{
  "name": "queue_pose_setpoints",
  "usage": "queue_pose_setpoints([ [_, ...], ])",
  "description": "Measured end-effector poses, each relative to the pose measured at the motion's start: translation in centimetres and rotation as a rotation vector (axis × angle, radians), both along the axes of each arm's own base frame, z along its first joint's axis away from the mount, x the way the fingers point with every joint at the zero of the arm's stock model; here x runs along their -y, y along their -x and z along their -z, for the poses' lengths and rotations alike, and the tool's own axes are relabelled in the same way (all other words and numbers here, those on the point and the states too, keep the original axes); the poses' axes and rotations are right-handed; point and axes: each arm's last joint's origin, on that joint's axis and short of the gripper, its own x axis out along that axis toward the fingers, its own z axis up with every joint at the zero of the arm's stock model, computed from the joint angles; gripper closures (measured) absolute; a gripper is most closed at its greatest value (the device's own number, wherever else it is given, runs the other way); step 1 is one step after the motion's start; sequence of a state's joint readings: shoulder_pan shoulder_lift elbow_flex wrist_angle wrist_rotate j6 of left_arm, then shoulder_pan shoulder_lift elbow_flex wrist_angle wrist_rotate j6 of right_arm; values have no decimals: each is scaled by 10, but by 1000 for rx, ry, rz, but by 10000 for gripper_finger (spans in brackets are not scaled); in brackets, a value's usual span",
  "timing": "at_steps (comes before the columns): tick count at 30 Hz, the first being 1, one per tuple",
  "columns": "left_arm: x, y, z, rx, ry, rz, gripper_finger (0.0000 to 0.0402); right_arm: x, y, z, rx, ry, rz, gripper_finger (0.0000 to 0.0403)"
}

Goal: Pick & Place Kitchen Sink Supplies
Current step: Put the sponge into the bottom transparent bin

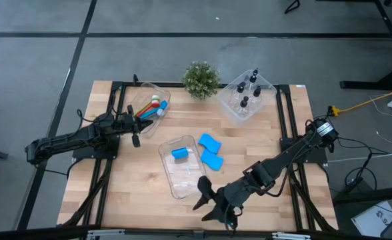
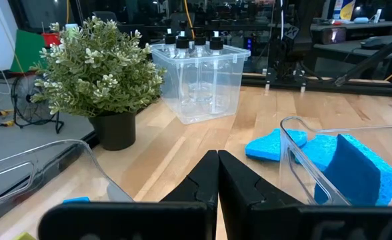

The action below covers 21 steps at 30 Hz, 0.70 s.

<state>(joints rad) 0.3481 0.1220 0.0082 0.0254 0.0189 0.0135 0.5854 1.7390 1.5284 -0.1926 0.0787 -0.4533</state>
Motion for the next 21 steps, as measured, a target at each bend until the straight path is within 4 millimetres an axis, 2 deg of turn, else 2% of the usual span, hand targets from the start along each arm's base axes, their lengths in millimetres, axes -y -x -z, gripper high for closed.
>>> queue_pose_setpoints([
  [3,0,0,0,0,0,0,400,-1,2,2,24,96,-103,182],
  [8,0,0,0,0,0,0,400,0,9,15,69,408,-399,182],
  [10,0,0,0,-2,1,0,400,1,12,19,84,499,-468,182],
  [15,0,0,0,0,0,0,400,3,14,23,88,581,-537,182],
  [21,0,0,0,0,0,0,400,1,18,27,142,634,-717,182],
])
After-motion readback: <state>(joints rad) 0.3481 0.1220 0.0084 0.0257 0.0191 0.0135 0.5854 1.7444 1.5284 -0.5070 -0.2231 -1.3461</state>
